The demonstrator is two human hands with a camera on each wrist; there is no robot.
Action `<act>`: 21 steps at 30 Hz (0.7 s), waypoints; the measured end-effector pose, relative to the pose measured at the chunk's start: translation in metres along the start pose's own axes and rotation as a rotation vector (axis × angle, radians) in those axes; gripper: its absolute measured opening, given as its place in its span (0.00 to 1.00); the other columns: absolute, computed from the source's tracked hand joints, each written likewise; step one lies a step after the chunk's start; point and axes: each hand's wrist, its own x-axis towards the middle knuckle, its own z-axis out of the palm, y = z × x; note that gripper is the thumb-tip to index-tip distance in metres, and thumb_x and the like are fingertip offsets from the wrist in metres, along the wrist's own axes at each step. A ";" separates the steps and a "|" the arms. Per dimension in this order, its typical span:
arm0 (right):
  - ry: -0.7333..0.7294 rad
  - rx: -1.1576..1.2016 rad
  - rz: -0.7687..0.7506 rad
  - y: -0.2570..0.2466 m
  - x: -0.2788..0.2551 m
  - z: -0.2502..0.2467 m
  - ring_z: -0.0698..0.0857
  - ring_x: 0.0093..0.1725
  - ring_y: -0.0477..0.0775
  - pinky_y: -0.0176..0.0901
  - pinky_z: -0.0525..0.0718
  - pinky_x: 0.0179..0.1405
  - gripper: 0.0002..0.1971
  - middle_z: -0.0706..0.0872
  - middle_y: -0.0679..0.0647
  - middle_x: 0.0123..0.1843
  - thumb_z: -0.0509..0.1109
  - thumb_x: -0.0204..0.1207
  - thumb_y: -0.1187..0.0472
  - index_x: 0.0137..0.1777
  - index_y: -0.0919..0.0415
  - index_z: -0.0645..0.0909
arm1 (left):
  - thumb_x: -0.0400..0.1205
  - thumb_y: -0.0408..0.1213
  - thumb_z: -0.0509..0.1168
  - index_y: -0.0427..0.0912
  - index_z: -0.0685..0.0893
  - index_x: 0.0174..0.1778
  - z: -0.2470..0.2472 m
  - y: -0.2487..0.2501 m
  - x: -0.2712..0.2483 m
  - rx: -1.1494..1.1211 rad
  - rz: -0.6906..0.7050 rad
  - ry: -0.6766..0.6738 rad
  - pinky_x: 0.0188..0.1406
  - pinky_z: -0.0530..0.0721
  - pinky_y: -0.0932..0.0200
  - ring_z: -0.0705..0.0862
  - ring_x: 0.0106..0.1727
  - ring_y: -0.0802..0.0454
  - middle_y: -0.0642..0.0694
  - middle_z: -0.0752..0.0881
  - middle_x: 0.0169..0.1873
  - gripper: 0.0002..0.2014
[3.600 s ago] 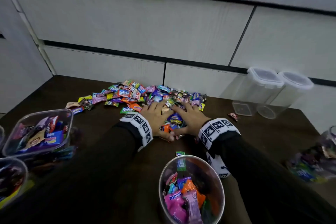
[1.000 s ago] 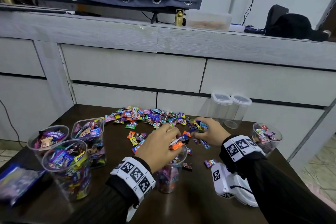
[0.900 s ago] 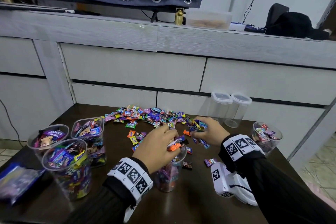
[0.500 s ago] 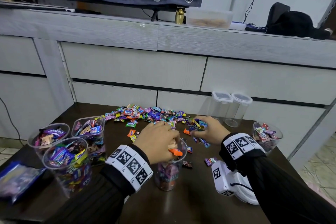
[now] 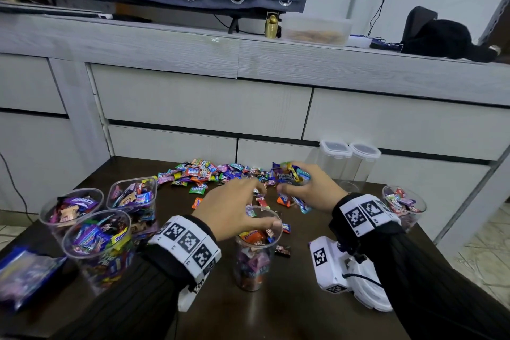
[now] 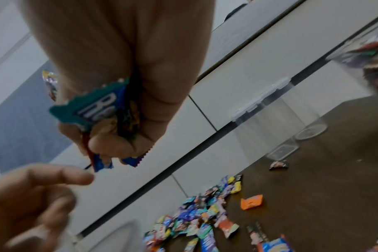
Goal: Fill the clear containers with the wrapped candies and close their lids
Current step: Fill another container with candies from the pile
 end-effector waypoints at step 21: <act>-0.179 -0.472 -0.169 -0.015 -0.001 0.053 0.79 0.63 0.56 0.47 0.77 0.64 0.31 0.81 0.57 0.62 0.78 0.67 0.58 0.71 0.51 0.74 | 0.49 0.80 0.71 0.71 0.61 0.69 0.042 -0.015 -0.016 -0.749 -0.038 0.099 0.74 0.74 0.52 0.76 0.72 0.59 0.55 0.78 0.69 0.52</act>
